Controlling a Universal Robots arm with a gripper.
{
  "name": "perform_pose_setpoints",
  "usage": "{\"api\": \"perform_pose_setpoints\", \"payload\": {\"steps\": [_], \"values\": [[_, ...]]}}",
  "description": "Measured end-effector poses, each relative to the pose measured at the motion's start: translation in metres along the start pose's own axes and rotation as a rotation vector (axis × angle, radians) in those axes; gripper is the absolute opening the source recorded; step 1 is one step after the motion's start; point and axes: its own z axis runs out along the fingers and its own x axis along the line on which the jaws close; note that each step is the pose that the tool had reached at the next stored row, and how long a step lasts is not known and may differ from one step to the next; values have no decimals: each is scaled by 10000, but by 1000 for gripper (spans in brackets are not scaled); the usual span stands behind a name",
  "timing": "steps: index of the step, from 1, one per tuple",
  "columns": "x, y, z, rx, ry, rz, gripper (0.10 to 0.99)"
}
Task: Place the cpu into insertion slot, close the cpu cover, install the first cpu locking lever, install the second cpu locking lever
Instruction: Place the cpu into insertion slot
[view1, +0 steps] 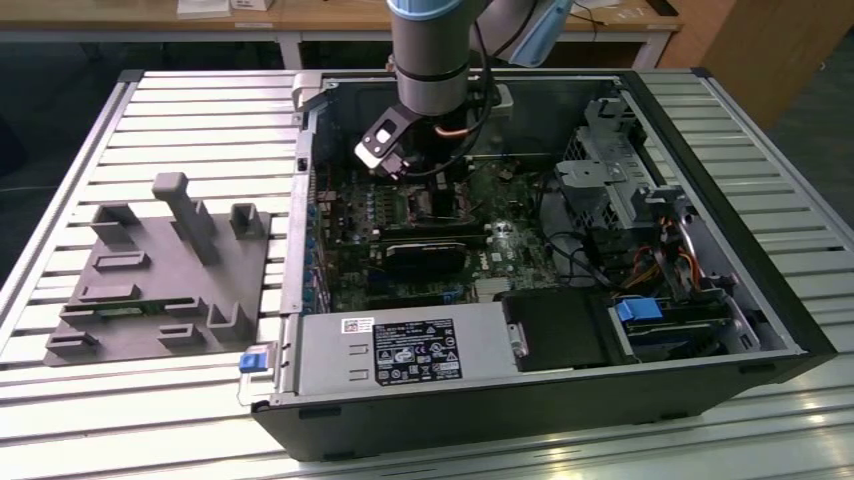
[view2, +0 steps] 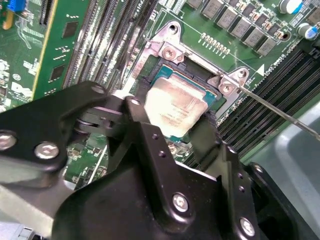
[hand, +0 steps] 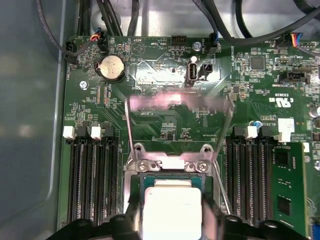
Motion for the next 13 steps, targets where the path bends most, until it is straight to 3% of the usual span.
{"api": "perform_pose_setpoints", "payload": {"steps": [1,10,12,13], "values": [[0,0,-1,3,-4,0,612],[-2,9,-108,12,-17,-2,612],[-2,15,-135,26,-16,-1,596],[-2,19,-141,44,-17,0,533]]}}
